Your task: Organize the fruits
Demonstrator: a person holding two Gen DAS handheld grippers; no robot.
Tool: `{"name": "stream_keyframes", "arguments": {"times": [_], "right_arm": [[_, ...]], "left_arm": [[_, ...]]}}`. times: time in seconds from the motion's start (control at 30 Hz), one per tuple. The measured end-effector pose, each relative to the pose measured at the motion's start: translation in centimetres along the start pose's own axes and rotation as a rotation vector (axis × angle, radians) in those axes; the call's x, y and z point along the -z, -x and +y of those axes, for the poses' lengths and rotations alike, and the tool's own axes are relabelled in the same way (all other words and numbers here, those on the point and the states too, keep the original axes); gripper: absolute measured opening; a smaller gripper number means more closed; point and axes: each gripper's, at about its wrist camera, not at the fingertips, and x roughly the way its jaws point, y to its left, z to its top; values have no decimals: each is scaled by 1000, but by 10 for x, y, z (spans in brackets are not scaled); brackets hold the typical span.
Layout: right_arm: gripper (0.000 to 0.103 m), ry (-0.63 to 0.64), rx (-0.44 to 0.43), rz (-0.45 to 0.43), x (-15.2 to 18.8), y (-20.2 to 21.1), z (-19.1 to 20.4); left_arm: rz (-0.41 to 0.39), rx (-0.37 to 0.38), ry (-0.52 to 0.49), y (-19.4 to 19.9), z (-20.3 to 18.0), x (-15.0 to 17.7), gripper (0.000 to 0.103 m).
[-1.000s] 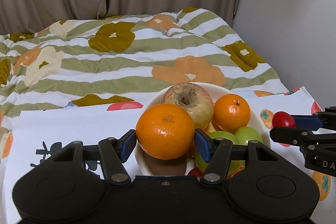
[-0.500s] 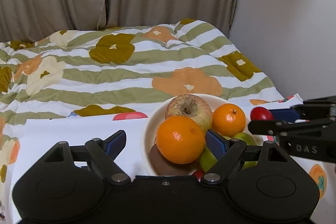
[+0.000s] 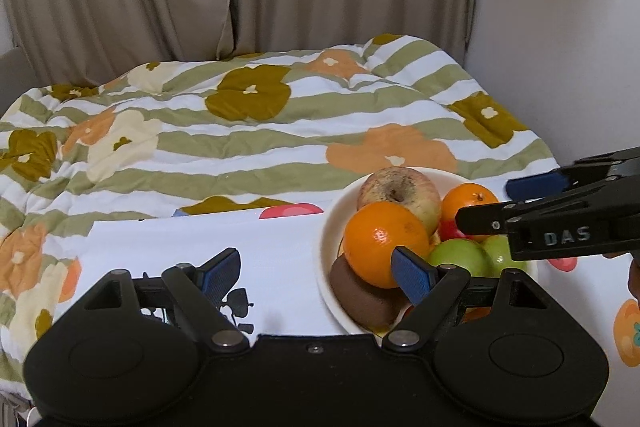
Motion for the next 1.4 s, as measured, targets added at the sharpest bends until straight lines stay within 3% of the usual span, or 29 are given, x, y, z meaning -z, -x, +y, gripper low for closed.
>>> {"name": "stream_keyframes", "arguments": {"times": [0.4, 0.77, 1.13, 1.27, 1.4], "right_arm": [[87, -5, -6, -15, 6, 22, -6], [87, 5, 5, -58, 15, 89, 5], [88, -74, 119, -112, 34, 188, 33], [101, -108, 176, -129, 45, 217, 43], [103, -126, 228, -142, 59, 240, 54]], "left_arm": [[-25, -47, 21, 20, -11, 4, 86], [-72, -91, 34, 81, -34, 0, 86], [-106, -71, 39, 159, -34, 8, 86], [-112, -67, 50, 182, -25, 16, 96], [-124, -69, 57, 200, -16, 23, 99]]}}
